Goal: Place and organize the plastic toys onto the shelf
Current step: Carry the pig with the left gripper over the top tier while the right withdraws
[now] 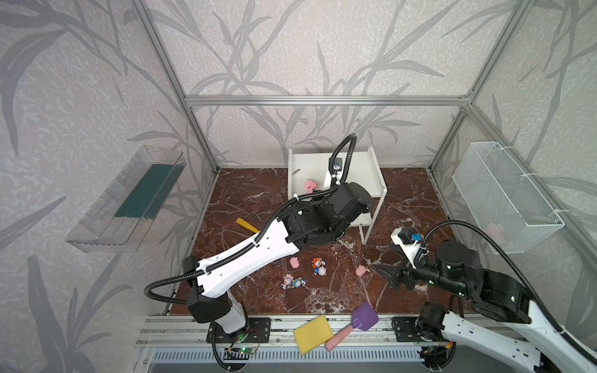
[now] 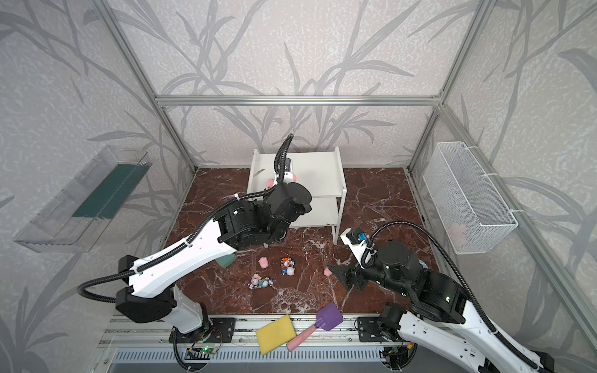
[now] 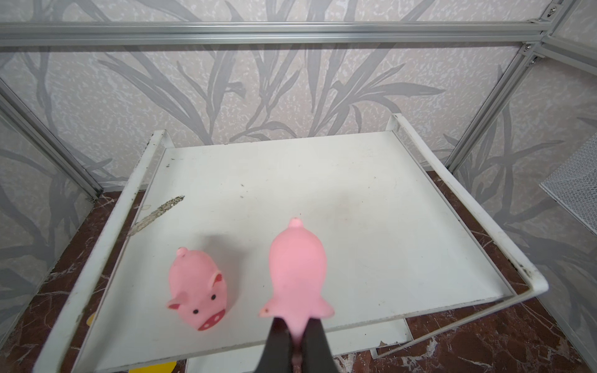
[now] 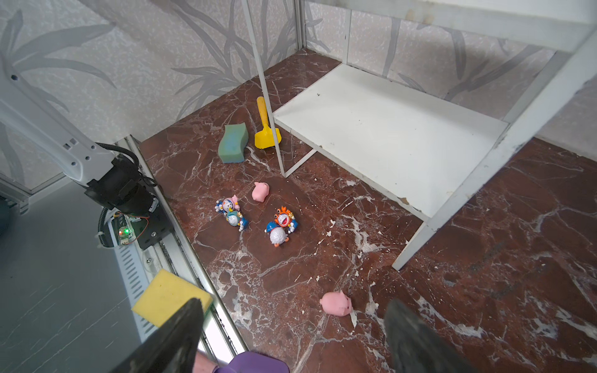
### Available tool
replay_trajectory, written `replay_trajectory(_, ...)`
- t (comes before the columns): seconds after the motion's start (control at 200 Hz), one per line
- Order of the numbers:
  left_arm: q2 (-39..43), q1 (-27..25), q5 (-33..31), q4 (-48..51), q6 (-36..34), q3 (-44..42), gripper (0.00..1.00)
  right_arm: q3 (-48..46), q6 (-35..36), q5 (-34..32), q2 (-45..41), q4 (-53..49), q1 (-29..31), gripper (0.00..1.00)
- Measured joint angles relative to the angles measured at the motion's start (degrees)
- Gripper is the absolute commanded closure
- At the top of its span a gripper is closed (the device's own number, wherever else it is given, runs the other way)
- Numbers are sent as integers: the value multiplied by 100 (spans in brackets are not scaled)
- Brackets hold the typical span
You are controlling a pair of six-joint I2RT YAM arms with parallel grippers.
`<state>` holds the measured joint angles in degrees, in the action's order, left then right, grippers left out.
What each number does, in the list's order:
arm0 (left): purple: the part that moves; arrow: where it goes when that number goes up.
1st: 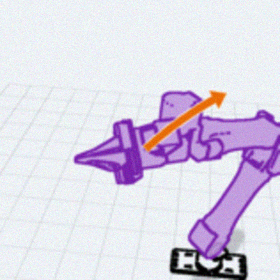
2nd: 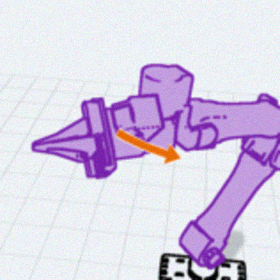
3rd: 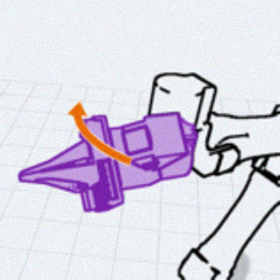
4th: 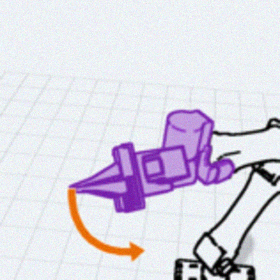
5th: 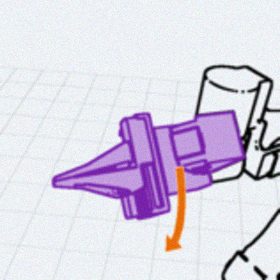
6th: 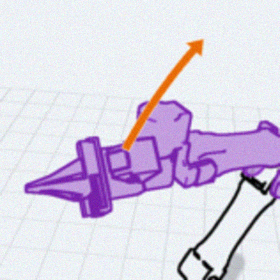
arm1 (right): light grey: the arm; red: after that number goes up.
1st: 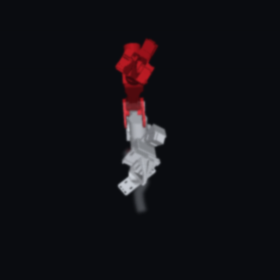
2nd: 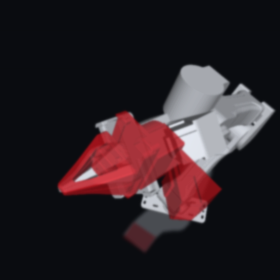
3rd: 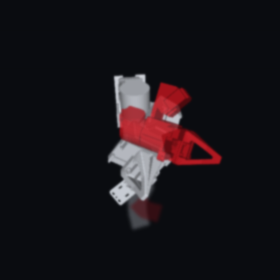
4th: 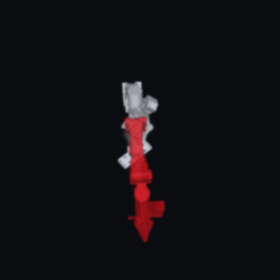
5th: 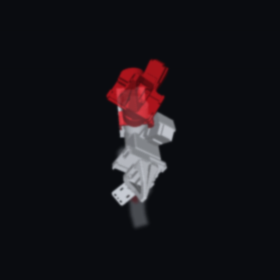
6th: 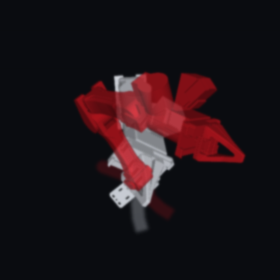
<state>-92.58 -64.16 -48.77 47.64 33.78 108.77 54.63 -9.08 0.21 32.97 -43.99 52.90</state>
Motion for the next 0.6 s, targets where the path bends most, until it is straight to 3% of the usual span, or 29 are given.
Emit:
replay_trajectory(0.535, -11, 264, 610, -9, 481, -247, 100, -11, -79, -22, 22, 42, 0, 11)
replay_trajectory(0.6, -11, 275, 649, -13, 490, -260, 92, -20, -96, -22, 7, 46, 0, 11)
